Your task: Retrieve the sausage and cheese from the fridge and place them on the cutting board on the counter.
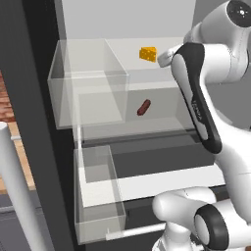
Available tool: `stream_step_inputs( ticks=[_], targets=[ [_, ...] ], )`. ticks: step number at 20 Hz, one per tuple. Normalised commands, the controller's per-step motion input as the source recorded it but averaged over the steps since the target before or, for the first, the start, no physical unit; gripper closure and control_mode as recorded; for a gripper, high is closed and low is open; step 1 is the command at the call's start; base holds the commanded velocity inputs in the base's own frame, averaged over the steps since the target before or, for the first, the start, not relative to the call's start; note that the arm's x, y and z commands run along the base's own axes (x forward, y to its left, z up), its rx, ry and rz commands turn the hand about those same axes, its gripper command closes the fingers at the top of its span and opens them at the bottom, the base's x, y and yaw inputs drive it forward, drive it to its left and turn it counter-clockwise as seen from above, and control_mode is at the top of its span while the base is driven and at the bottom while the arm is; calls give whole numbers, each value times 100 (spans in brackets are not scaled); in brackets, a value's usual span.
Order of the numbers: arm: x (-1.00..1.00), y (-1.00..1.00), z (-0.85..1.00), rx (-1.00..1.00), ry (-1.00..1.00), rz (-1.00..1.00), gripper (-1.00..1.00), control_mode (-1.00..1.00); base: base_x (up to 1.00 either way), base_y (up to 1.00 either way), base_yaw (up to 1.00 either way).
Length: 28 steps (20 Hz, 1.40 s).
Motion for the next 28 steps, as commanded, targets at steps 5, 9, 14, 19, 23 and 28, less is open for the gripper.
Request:
stream_step_inputs(
  ticks=[5, 9, 14, 19, 23, 28],
  targets=[
    [30, 13, 0, 5, 4, -8, -100, -100, 0, 0, 0],
    [53, 2, 0, 4, 0, 0, -100, -100, 0, 0, 0],
    [40, 0, -3, 2, 0, 0, -100, -100, 0, 0, 0],
    [34, 0, -8, 2, 0, 0, -100, -100, 0, 0, 0],
    [28, 0, -22, 1, 0, 0, -100, -100, 0, 0, 0],
    [37, 0, 0, 1, 0, 0, -100, -100, 0, 0, 0]
  ],
)
